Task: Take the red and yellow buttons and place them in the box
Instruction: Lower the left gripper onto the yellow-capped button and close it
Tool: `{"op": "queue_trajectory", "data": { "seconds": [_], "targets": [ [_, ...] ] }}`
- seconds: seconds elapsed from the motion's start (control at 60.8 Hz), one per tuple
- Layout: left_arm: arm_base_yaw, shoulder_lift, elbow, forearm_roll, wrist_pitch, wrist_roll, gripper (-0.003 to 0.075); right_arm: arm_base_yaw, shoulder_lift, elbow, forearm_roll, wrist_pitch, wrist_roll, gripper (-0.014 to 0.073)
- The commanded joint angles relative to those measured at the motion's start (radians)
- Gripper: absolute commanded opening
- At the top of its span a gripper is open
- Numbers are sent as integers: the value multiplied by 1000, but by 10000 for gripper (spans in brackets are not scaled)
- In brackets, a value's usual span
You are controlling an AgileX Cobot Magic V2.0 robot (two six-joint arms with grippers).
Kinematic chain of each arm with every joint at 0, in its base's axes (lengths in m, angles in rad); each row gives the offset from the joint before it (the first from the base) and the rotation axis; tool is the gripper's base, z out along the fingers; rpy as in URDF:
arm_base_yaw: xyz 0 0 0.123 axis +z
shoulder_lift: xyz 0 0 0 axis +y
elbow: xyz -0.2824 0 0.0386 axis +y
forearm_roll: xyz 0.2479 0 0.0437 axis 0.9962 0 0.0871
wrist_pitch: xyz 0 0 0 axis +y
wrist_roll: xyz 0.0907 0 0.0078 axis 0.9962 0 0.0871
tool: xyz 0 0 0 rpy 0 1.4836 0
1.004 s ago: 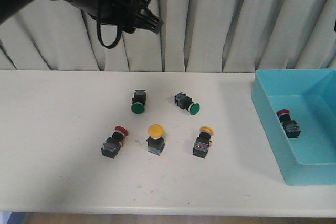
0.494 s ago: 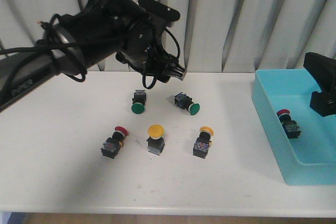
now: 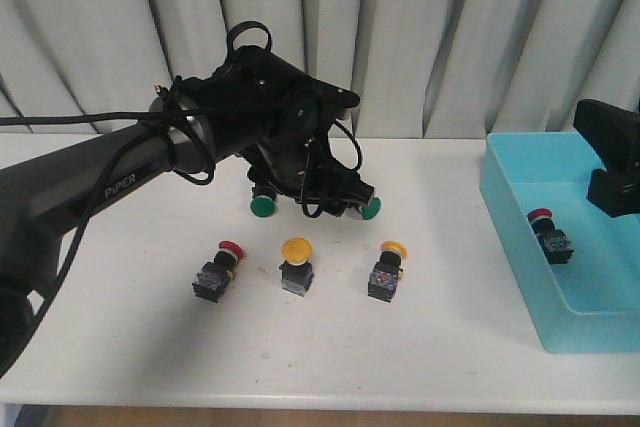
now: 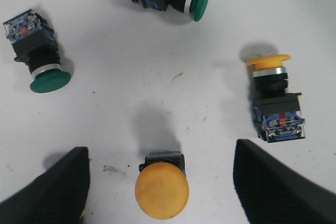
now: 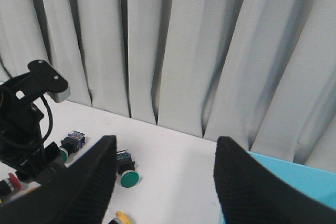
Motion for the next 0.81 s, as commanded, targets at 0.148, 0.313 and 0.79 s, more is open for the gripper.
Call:
{"op": "queue_trajectory", "data": {
  "seconds": [0.148,0.313,0.79],
  "targets": [
    [17,-11,-27,-8,44,-1,562,3,-3,-29,17,-60,-6,417],
    [21,19,-27,-10,52,1,561,3,-3,-29,24,-57,-6,417],
    [21,74,-27,-69,55,67,533,3,-3,-29,37,-52,-6,417]
  ]
}}
